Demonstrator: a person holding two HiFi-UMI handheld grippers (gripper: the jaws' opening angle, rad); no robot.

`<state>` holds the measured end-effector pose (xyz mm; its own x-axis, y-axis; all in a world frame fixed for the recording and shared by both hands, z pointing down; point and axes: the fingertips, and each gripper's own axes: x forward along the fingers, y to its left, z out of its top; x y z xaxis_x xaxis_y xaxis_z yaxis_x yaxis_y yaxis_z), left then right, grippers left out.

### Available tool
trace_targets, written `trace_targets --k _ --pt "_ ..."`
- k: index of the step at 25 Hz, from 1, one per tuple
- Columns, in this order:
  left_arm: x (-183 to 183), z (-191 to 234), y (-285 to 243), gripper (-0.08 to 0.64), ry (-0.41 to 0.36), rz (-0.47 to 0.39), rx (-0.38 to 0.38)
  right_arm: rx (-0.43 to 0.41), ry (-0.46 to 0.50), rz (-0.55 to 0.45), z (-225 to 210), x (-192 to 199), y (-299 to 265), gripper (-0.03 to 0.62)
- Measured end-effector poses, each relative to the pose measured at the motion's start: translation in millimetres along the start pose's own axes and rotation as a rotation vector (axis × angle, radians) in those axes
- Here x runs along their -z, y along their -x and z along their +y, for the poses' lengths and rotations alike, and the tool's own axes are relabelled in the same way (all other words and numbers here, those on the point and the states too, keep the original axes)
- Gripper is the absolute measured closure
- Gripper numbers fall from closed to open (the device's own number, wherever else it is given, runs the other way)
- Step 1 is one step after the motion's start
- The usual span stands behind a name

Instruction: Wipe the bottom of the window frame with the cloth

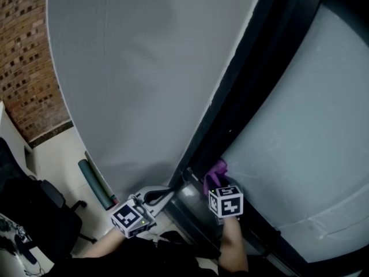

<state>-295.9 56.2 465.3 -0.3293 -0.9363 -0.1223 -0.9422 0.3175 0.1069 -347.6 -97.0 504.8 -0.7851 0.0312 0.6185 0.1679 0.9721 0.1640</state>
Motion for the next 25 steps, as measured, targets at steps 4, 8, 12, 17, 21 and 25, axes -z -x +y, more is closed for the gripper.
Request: trace_targets --k 4,8,12,17,21,25 --pt "-2.1 -1.8 -5.8 0.557 0.001 -0.005 0.012 0.013 -0.022 -0.006 -5.9 5.4 7.5 0.512" --pt "-0.3 -3.5 -12.5 0.557 0.003 0.000 0.023 0.042 -0.041 -0.013 -12.7 15.2 14.6 0.512" --pt "-1.8 -7.5 -18.2 0.557 0.003 -0.001 0.041 0.066 -0.067 -0.006 -20.2 27.6 26.7 0.512" --pt "-1.8 -17.6 -30.3 0.557 -0.005 0.006 0.093 0.115 -0.104 -0.009 -31.9 42.9 42.6 0.512" --pt "1.4 -31.4 -39.5 0.557 -0.008 0.017 0.141 0.148 -0.134 -0.007 -40.7 55.9 56.1 0.512" --pt "6.9 -45.0 -47.9 0.557 0.001 0.036 0.185 0.179 -0.169 -0.005 -48.0 69.3 69.8 0.512"
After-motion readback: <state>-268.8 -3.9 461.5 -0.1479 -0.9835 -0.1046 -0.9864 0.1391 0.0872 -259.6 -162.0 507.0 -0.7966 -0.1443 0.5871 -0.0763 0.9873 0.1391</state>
